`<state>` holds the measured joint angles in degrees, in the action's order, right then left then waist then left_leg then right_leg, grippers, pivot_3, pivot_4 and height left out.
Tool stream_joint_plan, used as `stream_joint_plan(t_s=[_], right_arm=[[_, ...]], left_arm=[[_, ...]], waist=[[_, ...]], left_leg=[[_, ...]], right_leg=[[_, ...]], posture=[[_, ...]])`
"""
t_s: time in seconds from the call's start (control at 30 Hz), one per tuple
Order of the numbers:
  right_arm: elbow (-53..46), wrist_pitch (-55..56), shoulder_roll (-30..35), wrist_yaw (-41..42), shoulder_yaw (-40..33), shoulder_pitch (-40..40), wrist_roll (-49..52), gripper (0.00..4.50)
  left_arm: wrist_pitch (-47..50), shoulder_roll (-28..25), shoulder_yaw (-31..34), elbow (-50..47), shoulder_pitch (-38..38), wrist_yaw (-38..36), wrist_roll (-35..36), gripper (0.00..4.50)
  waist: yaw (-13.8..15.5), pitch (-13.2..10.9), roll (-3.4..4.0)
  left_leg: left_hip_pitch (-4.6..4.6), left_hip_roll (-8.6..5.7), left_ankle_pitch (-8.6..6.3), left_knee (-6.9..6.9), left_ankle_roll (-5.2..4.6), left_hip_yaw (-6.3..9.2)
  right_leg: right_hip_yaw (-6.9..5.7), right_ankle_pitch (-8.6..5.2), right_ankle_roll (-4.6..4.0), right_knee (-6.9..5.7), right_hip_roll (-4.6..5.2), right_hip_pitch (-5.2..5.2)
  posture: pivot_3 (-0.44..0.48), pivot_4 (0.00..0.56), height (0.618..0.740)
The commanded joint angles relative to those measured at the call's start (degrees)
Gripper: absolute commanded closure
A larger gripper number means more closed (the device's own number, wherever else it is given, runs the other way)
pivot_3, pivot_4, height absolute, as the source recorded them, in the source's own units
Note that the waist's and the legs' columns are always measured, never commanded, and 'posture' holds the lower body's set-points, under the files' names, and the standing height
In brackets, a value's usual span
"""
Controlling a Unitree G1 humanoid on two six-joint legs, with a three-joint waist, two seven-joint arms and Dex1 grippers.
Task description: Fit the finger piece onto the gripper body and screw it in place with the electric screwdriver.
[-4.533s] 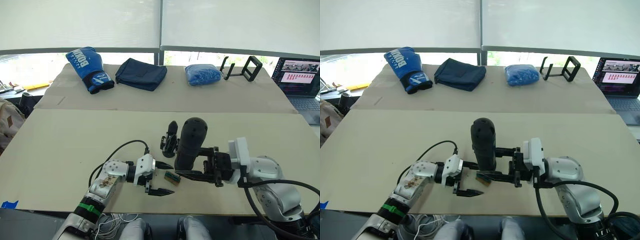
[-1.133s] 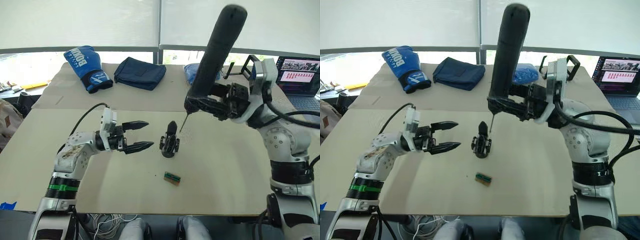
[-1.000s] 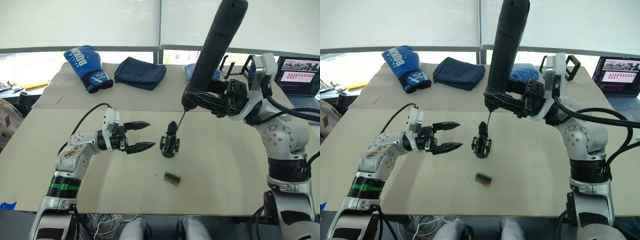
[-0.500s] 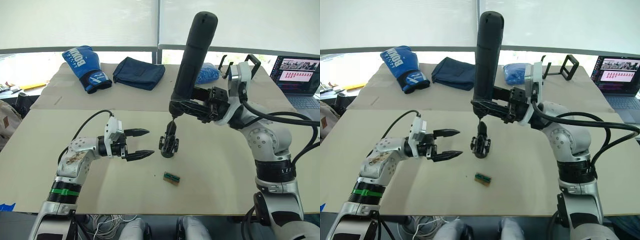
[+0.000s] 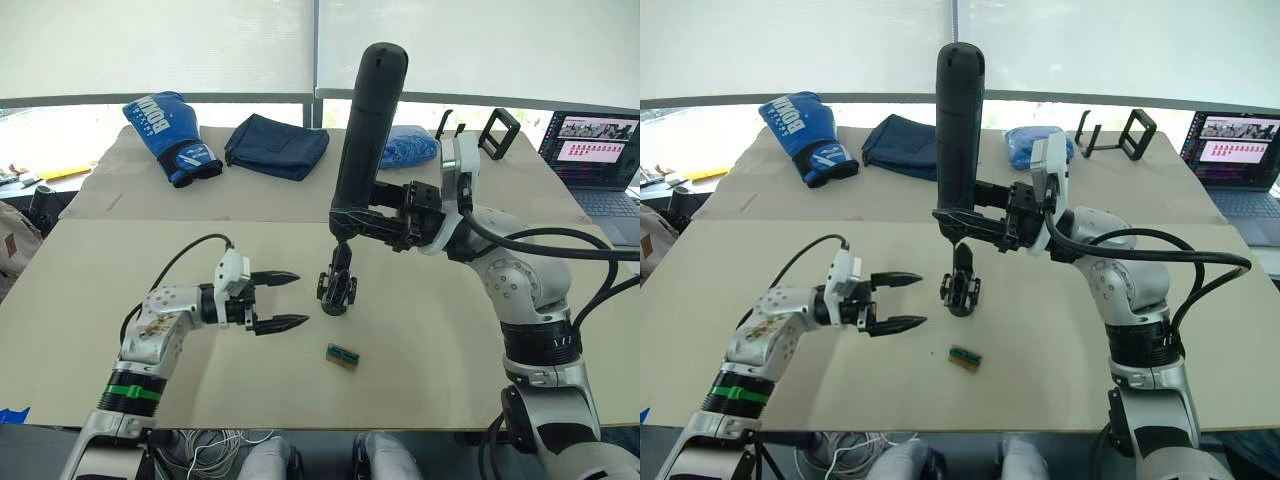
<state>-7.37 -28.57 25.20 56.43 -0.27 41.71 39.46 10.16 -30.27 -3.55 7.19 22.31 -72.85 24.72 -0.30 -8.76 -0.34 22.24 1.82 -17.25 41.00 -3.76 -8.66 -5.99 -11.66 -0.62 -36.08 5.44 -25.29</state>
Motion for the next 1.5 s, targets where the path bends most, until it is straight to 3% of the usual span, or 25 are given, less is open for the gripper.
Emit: stream_joint_plan(t_s=[0.03,1.5], right_arm=[[-3.59,-0.46,-0.43,0.24,-1.00,0.46,2.32,2.56],[-1.12,0.93,-2.25,3.00,0.04,1.78,-1.47,2.56]], left_arm=[[-1.35,0.19,0.17,-0.86,0.25,-0.33,-0.05,0.00],[-3.67,2.85,-0.16,-0.60,-2.04,0.90,-1.83,0.00]], waist=[[-0.01,0.00,0.00],[-0.24,0.00,0.00]], left_leg=[[0.00,0.00,0.00,0.00,0.00,0.00],[0.00,0.00,0.00,-0.01,0.00,0.01]], right_leg=[[0.00,0.00,0.00,0.00,0.00,0.00],[0.00,0.00,0.00,0.00,0.01,0.00]], posture=[[0.000,0.150,0.740],[0.000,0.150,0.740]])
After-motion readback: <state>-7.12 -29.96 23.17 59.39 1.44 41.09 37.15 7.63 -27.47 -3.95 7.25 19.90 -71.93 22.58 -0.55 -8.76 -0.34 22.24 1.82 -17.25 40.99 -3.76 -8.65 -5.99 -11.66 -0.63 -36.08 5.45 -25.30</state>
